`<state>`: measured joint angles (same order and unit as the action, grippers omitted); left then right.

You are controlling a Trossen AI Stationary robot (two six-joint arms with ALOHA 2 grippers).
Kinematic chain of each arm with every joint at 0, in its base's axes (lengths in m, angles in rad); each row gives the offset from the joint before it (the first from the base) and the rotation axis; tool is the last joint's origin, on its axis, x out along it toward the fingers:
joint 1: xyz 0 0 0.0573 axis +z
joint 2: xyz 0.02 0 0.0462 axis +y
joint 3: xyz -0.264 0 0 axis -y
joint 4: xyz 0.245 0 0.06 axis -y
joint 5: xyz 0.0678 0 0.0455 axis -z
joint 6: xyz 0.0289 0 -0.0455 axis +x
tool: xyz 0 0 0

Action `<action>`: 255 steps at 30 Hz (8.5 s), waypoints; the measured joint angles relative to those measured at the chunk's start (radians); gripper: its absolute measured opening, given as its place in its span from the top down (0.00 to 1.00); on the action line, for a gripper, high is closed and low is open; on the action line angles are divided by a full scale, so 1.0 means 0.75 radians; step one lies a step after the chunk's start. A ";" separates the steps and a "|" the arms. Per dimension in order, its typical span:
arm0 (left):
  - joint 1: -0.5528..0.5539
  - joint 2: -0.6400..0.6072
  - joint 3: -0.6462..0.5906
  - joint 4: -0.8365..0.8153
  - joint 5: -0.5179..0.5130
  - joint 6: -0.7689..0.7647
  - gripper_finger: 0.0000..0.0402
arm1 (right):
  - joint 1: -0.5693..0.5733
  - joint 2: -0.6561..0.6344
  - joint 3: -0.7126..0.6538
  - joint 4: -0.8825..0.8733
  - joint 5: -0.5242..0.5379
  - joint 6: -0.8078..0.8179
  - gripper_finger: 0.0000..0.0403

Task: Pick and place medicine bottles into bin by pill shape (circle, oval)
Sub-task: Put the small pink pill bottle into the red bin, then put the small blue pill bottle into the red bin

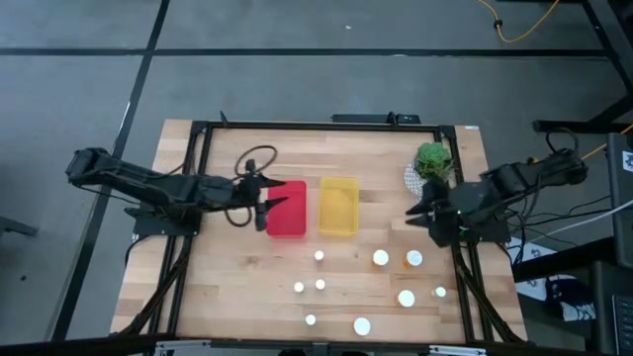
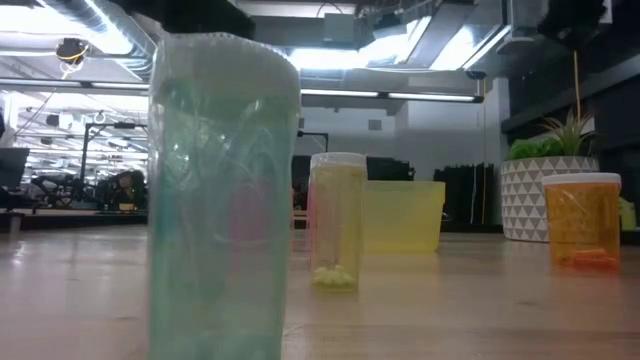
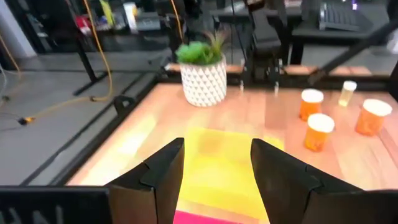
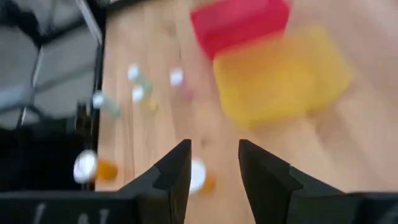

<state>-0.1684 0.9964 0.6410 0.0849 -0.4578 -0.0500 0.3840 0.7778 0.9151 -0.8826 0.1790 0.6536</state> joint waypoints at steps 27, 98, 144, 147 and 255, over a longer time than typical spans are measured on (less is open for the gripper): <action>0.078 0.190 0.047 0.085 0.040 0.000 0.56 | 0.500 0.324 -0.006 -0.482 -0.365 1.277 0.67; -0.137 1.049 0.633 -0.566 0.559 -0.176 0.56 | 0.822 0.612 -0.006 -0.269 -0.265 1.665 0.67; -0.119 1.134 0.633 -0.269 0.509 -0.164 0.58 | 0.821 0.612 -0.006 -0.260 -0.264 1.665 0.67; -0.119 1.134 0.633 -0.271 0.508 -0.164 0.63 | 0.821 0.612 -0.006 -0.260 -0.264 1.665 0.67; -0.085 0.489 0.367 -0.455 0.604 -0.036 0.57 | 0.822 0.612 -0.006 -0.231 -0.333 1.665 0.67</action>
<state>-0.2323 1.3628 0.9165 -0.2561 -0.0049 -0.0773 1.0001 1.2369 0.9108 -1.0557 -0.0711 1.9026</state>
